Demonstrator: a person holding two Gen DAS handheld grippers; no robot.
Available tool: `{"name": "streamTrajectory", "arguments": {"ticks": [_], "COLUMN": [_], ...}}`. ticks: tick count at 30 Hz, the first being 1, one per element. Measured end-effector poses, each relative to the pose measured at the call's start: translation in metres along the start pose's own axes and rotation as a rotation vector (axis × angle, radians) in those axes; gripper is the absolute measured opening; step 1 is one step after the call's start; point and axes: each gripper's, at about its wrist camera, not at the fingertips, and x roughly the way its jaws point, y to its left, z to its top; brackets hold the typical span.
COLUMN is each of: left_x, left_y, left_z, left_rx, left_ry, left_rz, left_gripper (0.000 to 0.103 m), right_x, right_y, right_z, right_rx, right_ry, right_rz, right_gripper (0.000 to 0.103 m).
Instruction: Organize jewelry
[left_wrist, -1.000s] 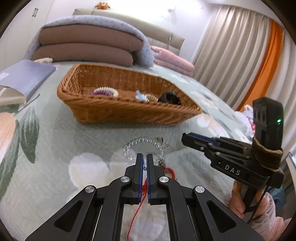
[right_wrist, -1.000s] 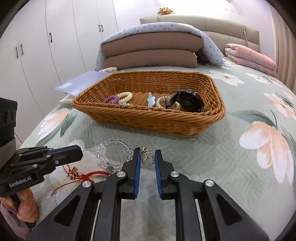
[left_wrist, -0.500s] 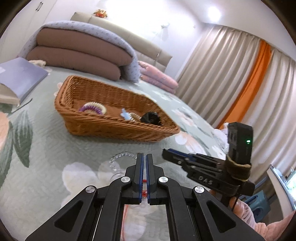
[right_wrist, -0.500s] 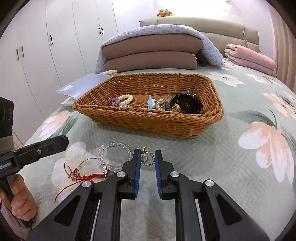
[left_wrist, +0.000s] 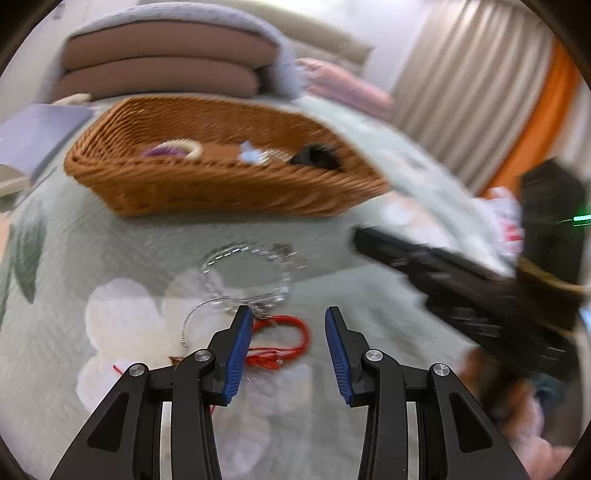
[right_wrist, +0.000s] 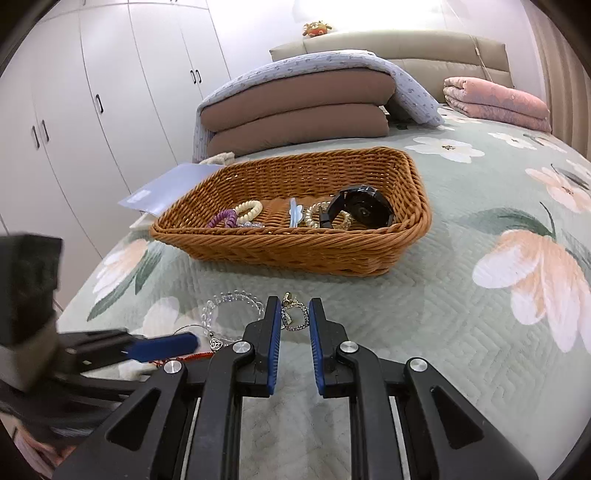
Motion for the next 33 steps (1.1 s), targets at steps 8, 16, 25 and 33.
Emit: {"name": "streamTrajectory", "arguments": {"ticks": [8,16,25,33], "left_x": [0.014,-0.007,-0.063,-0.08], "left_y": [0.002,-0.01,-0.013,0.002], "left_z": [-0.001,-0.004,0.017,0.089], "left_rx": [-0.026,0.026,0.09,0.122], "left_ry": [0.015,-0.096,-0.261,-0.354], "left_rz": [0.125,0.092,0.066,0.016], "left_gripper": [0.02,0.011,0.011,0.011], "right_x": [-0.004,-0.015,-0.038,-0.019], "right_y": [0.006,0.005,0.006,0.018], "right_z": [-0.002,-0.001,0.013,0.092], "right_rx": [-0.022,-0.015,0.003,-0.018], "right_ry": [-0.012,-0.059,-0.163,-0.199], "right_rz": [-0.002,0.025,0.003,-0.055], "right_gripper": [0.018,0.018,0.018,0.018]}}
